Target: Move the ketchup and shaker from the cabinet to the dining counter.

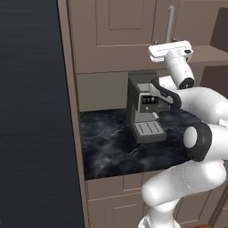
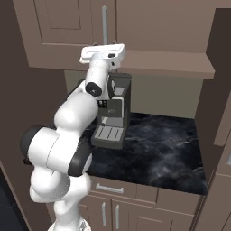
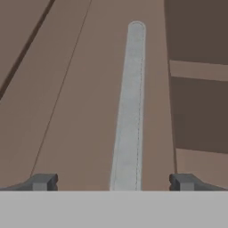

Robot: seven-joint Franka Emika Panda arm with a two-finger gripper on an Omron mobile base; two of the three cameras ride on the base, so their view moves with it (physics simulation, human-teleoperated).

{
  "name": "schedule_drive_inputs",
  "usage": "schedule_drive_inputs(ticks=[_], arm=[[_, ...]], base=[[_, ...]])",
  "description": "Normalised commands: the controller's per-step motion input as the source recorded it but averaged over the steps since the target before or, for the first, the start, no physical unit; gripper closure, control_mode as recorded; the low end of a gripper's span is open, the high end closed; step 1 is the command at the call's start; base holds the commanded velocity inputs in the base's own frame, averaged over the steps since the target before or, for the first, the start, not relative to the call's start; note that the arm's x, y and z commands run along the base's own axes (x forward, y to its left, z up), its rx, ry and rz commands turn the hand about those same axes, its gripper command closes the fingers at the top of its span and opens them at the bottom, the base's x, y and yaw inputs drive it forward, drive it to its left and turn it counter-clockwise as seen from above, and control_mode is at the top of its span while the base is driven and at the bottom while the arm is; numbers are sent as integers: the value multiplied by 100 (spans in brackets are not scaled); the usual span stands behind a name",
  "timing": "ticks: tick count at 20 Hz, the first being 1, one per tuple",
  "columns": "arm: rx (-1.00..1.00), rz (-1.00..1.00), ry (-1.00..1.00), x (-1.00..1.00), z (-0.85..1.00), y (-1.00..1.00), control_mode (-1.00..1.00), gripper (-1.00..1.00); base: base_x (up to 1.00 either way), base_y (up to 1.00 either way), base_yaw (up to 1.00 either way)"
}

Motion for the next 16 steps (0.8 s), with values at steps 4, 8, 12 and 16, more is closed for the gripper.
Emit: schedule_drive_inputs(ticks=[4, 8, 12, 16], arm=[[-4, 0, 13, 17, 10, 54, -100, 100], [-7, 0, 19, 0, 20, 86, -100, 100], [-7, 0, 16, -16, 24, 86, -100, 100], [-6, 0, 10, -47, 29, 82, -100, 100]], base=[[0, 0, 0], [0, 0, 0], [0, 0, 0], [0, 0, 0]])
